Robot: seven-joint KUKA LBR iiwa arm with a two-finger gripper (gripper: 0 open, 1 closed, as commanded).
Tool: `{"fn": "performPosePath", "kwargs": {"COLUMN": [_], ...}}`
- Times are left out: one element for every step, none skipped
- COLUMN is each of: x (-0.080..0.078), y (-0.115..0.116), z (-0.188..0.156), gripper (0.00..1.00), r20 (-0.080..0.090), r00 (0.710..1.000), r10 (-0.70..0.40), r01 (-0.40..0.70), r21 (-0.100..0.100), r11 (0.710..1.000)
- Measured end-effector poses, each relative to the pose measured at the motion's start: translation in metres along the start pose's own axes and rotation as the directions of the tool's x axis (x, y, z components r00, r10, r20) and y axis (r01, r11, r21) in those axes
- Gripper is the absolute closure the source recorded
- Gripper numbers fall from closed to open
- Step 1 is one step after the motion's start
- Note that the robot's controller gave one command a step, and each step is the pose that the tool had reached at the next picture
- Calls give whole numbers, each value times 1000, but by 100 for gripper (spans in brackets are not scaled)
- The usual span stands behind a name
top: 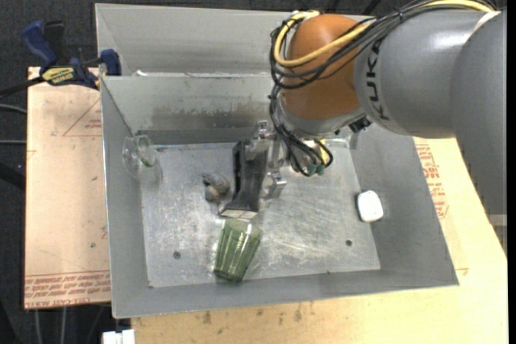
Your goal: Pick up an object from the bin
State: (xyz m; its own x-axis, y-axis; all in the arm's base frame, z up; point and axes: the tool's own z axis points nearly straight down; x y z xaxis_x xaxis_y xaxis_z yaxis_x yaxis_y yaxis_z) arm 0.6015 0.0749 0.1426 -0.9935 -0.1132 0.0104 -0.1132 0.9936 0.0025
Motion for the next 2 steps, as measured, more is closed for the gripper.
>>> {"fn": "performPosePath", "kwargs": {"x": [-9, -6], "y": [1, 12], "z": [-14, -26], "gripper": [0, 0], "r20": [9, 6], "r00": [1000, 991], "r10": [14, -134], "r01": [-14, 134], "r21": [1, 4], "r11": [1000, 991]}}
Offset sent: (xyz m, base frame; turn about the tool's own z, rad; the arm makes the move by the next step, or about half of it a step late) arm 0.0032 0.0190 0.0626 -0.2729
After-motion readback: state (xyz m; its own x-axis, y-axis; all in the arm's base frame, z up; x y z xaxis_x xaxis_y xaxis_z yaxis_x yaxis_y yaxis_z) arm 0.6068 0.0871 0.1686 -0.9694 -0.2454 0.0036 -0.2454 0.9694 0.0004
